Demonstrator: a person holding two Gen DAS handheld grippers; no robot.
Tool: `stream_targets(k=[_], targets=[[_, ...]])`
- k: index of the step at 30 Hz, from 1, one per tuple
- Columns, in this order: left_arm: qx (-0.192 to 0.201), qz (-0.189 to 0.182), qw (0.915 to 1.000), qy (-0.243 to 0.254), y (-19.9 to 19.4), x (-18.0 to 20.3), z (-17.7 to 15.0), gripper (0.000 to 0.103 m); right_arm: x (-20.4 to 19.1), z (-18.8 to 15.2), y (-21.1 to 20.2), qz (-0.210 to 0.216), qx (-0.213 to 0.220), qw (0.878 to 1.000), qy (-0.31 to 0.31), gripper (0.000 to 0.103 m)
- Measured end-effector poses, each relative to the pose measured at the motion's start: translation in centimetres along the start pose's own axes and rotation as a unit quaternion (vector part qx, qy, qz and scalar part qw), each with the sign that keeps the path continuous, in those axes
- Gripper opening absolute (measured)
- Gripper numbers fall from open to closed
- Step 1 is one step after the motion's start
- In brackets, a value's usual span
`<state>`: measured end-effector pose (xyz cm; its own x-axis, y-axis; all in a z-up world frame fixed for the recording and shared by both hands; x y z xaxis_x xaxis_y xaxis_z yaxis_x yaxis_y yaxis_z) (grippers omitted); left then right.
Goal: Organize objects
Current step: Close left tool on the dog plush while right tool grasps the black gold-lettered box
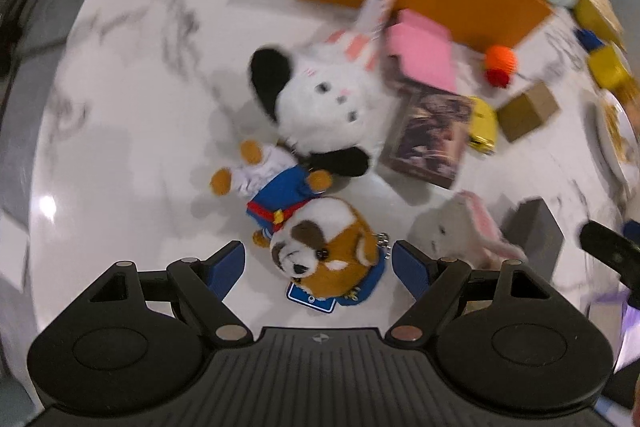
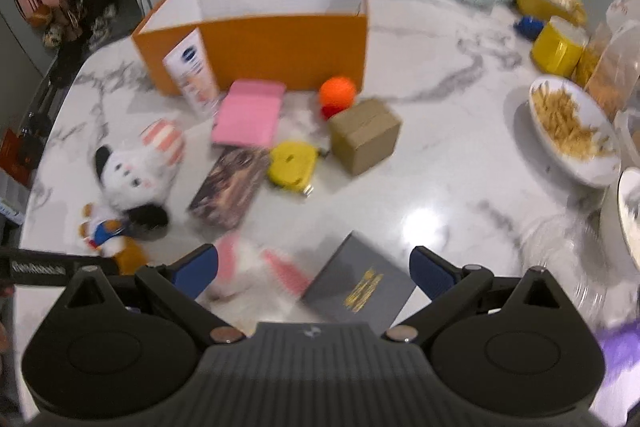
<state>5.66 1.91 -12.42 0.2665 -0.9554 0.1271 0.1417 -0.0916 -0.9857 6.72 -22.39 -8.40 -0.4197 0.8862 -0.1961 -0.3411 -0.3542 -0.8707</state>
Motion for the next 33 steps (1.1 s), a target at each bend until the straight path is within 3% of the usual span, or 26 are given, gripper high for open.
stream_targets(k=[3, 6, 8, 12, 16, 17, 21, 26, 33], targets=[[-0.014, 0.001, 0.9993, -0.034, 1.3, -0.9, 0.5, 0.097, 1.7, 0.1, 0.8, -0.011, 0.020, 1.000, -0.022, 0.102], [-0.018, -0.018, 0.9985, -0.049, 2.2, -1.0, 0.9, 0.097, 3.5, 0.3, 2.2, -0.009, -0.001, 1.000, -0.022, 0.102], [-0.021, -0.008, 0.9983, -0.053, 2.8, -0.9, 1.2, 0.097, 4.6, 0.4, 3.1, 0.004, -0.014, 1.000, -0.014, 0.102], [-0.043, -0.009, 0.9959, -0.079, 4.4, -1.4, 1.7, 0.097, 5.0, -0.1, 5.2, 0.035, -0.064, 0.996, -0.055, 0.102], [-0.054, -0.014, 0.9939, -0.095, 5.4, -1.8, 1.8, 0.098, 5.0, -0.8, 7.1, 0.018, -0.115, 0.992, -0.050, 0.101], [-0.056, -0.017, 0.9937, -0.096, 5.6, -1.9, 1.8, 0.102, 4.9, -0.9, 7.5, 0.016, -0.123, 0.991, -0.043, 0.101], [-0.044, -0.011, 0.9965, -0.070, 5.5, -1.5, 2.0, 0.103, 4.6, -1.3, 8.9, -0.003, -0.158, 0.987, -0.023, 0.097], [-0.052, 0.036, 0.9977, -0.022, 6.2, -0.9, 2.0, 0.103, 4.2, -1.3, 9.7, 0.004, -0.170, 0.985, 0.029, 0.092], [-0.045, 0.086, 0.9952, 0.013, 6.4, -0.8, 1.7, 0.103, 3.1, -1.9, 10.8, -0.010, -0.189, 0.982, 0.015, 0.088]])
Point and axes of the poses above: each gripper's, at about its wrist camera, not at the fingertips, and y roughly the way its jaws point, x to its right, z to its top, the point moved 4 cm from there along y, roughly the way its jaws point, and after that the axes turned 6 degrees about -x, right-handed, at the moved point
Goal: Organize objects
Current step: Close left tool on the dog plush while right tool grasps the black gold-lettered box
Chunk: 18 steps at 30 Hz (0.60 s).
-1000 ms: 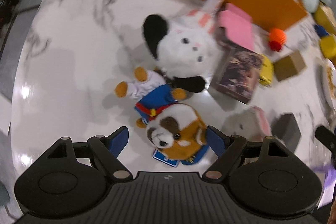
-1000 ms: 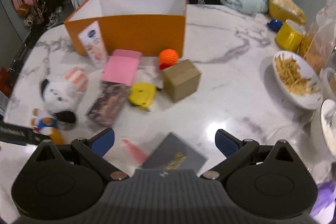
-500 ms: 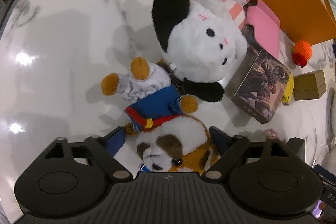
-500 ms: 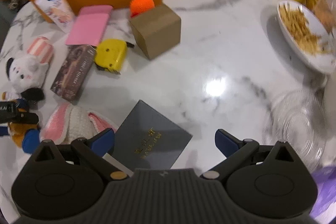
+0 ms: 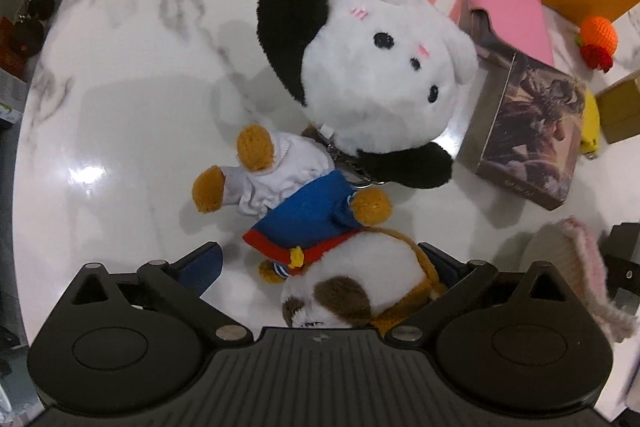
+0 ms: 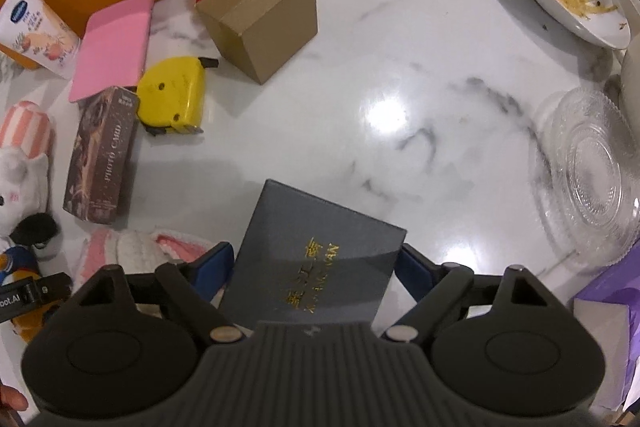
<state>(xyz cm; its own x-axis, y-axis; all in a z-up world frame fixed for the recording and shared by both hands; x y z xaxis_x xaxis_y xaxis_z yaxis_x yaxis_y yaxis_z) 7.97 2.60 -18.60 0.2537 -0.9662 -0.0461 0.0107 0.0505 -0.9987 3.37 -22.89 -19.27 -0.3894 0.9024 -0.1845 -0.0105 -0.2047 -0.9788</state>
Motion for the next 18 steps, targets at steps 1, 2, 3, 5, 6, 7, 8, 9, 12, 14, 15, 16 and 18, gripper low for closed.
stream_targets(k=[1, 2, 3, 5, 6, 7, 8, 9, 12, 14, 15, 16, 18], targets=[[0.000, 0.008, 1.0000, 0.005, 0.1, 0.0, -0.1, 0.103, -0.1, 0.0, 0.1, 0.000, 0.000, 1.000, -0.002, 0.088], [0.002, 0.007, 0.9999, 0.007, 0.0, 0.0, -0.2, 0.103, -0.1, -0.1, 0.2, 0.002, -0.001, 1.000, -0.003, 0.087], [0.003, 0.007, 0.9999, 0.010, 0.0, -0.1, -0.2, 0.103, 0.0, -0.1, 0.4, 0.005, -0.002, 1.000, -0.006, 0.086], [0.007, 0.008, 0.9999, 0.012, -0.1, -0.2, -0.3, 0.103, 0.1, -0.2, 0.8, 0.011, -0.010, 1.000, -0.003, 0.085], [0.011, 0.008, 0.9999, 0.009, -0.2, -0.3, -0.4, 0.103, 0.1, -0.3, 1.0, 0.012, -0.014, 1.000, -0.007, 0.086], [0.015, 0.008, 0.9998, 0.008, -0.2, -0.4, -0.5, 0.103, 0.1, -0.4, 1.0, 0.010, -0.012, 1.000, -0.010, 0.086], [0.020, 0.008, 0.9997, 0.011, -0.3, -0.5, -0.6, 0.103, -0.1, -0.4, 1.0, 0.008, -0.011, 1.000, -0.015, 0.086], [0.024, 0.008, 0.9996, 0.012, -0.3, -0.5, -0.7, 0.103, -0.1, -0.5, 1.0, 0.008, -0.010, 1.000, -0.019, 0.086], [0.035, 0.008, 0.9992, 0.019, -0.5, -0.7, -1.0, 0.103, -0.3, -0.5, 1.0, 0.010, -0.010, 1.000, -0.026, 0.087], [0.036, 0.008, 0.9990, 0.023, -0.5, -0.8, -1.1, 0.103, -0.4, -0.5, 1.0, 0.008, -0.009, 0.999, -0.031, 0.088], [0.036, 0.008, 0.9990, 0.024, -0.6, -0.9, -1.0, 0.103, -0.5, -0.5, 1.0, 0.008, -0.010, 0.999, -0.037, 0.088], [0.035, 0.008, 0.9991, 0.024, -0.6, -1.0, -1.0, 0.103, -0.7, -0.5, 1.0, 0.007, -0.008, 0.999, -0.042, 0.088], [0.035, 0.008, 0.9991, 0.022, -0.7, -1.2, -0.9, 0.103, -1.0, -0.6, 0.9, 0.006, -0.005, 0.999, -0.054, 0.088]])
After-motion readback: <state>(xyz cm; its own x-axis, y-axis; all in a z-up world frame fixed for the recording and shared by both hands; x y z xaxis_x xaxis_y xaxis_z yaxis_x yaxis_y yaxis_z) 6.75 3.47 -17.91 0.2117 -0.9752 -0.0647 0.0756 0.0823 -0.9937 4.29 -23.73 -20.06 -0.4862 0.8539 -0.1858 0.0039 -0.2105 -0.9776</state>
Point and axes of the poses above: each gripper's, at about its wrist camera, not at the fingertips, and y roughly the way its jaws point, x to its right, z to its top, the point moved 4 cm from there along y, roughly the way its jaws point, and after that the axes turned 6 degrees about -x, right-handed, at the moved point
